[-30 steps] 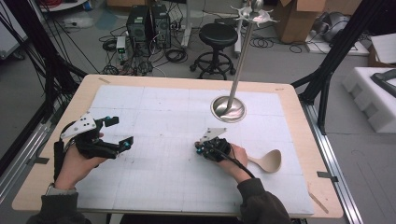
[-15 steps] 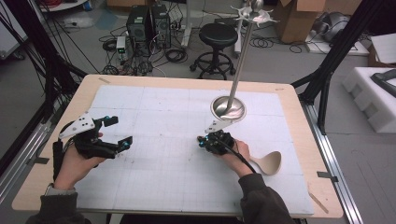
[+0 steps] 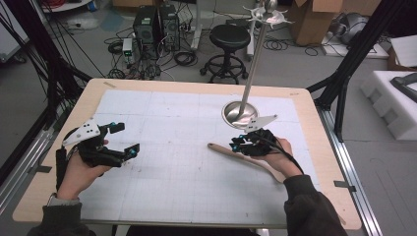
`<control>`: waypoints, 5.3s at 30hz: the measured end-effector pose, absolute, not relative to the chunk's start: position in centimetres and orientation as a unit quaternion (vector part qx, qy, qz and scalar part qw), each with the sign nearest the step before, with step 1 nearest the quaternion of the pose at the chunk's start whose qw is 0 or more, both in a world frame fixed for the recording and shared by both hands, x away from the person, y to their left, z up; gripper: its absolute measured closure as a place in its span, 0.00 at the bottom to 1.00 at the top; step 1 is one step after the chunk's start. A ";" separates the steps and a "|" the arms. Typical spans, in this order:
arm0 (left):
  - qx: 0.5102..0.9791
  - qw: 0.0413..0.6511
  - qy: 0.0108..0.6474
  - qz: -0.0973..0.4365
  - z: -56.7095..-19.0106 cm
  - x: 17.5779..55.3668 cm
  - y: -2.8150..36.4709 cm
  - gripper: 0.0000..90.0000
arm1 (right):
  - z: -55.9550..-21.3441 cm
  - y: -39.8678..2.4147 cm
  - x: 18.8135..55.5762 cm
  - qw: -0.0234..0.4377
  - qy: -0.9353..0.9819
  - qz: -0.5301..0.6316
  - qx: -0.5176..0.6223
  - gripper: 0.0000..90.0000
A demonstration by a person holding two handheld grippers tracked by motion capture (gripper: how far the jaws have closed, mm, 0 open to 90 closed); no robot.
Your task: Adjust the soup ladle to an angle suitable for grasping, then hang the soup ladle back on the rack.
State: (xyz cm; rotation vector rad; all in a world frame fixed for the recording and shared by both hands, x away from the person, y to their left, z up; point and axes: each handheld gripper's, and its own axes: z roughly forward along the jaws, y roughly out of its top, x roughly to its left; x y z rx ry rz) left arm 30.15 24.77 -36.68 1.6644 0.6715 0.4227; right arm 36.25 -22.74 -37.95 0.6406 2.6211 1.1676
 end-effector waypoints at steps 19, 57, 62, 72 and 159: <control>0.721 0.606 0.286 0.178 -36.7 30.1 24.8 0.02 | -37.0 -27.2 36.2 0.055 0.931 0.309 0.187 0.10; 0.723 0.602 0.288 0.178 -36.9 30.0 24.8 0.02 | -40.7 -25.3 36.4 0.030 0.976 0.120 0.178 0.65; 0.722 0.603 0.291 0.178 -36.9 30.0 24.9 0.02 | -40.9 -25.4 36.3 0.024 0.977 0.106 0.186 0.74; 0.720 0.604 0.291 0.179 -36.9 29.9 24.9 0.02 | -40.8 -25.1 36.2 0.027 0.976 0.091 0.198 0.86; 0.720 0.604 0.290 0.182 -36.8 29.9 25.0 0.02 | -33.4 -38.1 32.2 0.259 0.681 0.597 0.336 0.86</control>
